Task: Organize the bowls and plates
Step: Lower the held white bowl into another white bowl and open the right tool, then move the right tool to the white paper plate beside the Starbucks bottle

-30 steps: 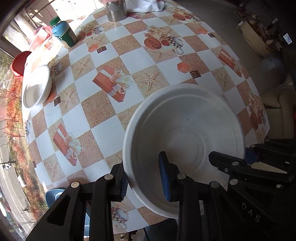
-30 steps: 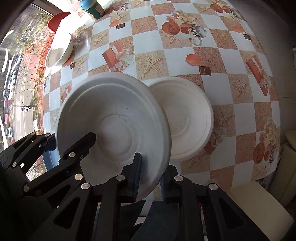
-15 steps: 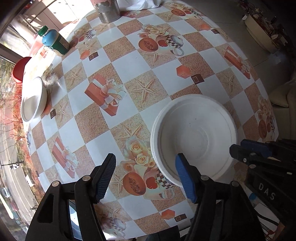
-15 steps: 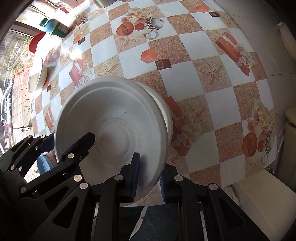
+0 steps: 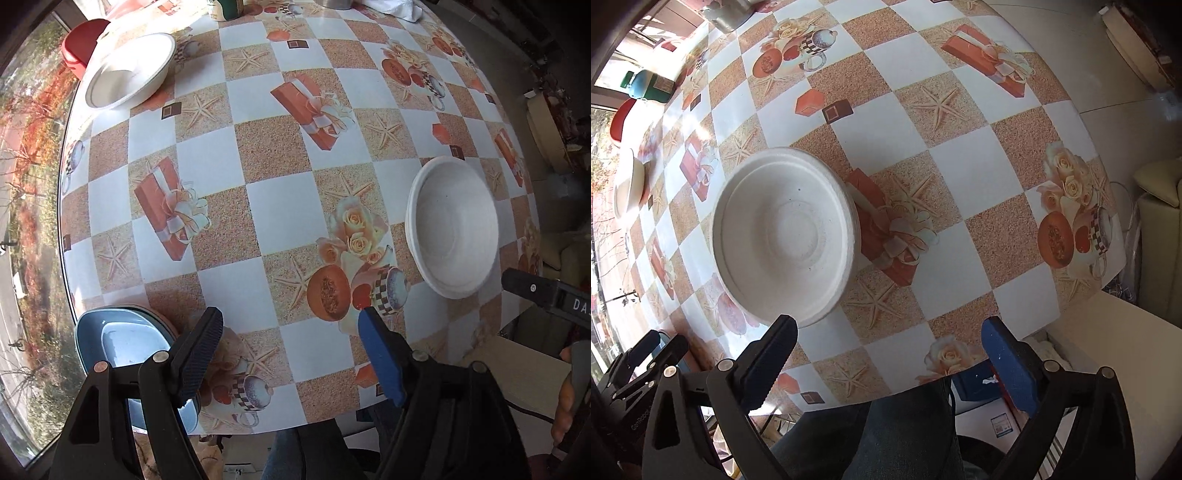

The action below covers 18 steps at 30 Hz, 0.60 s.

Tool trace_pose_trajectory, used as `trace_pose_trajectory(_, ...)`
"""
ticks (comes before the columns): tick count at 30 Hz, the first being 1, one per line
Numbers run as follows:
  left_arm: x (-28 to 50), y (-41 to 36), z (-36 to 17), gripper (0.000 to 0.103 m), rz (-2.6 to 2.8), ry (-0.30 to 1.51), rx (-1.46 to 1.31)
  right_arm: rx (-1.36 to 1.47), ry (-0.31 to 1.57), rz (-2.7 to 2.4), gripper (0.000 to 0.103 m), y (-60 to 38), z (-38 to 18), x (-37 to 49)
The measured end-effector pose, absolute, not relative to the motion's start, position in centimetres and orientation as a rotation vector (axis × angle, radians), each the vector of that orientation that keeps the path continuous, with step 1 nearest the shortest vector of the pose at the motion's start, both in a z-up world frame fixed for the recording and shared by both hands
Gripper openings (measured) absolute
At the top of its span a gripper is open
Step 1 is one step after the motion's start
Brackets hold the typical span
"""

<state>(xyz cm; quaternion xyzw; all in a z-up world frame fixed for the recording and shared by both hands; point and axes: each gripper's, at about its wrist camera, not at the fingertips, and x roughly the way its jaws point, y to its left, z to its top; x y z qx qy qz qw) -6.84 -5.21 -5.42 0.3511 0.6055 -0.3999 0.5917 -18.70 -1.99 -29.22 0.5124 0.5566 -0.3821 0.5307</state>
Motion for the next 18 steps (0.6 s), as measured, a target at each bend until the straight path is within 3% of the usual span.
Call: trace_pose_trajectory(18,-0.7,-2.8,0.2,0.079,-0.961,1.316,0.592,0.924,1.296,-0.784,0.101,0.4,-23.1,-7.4)
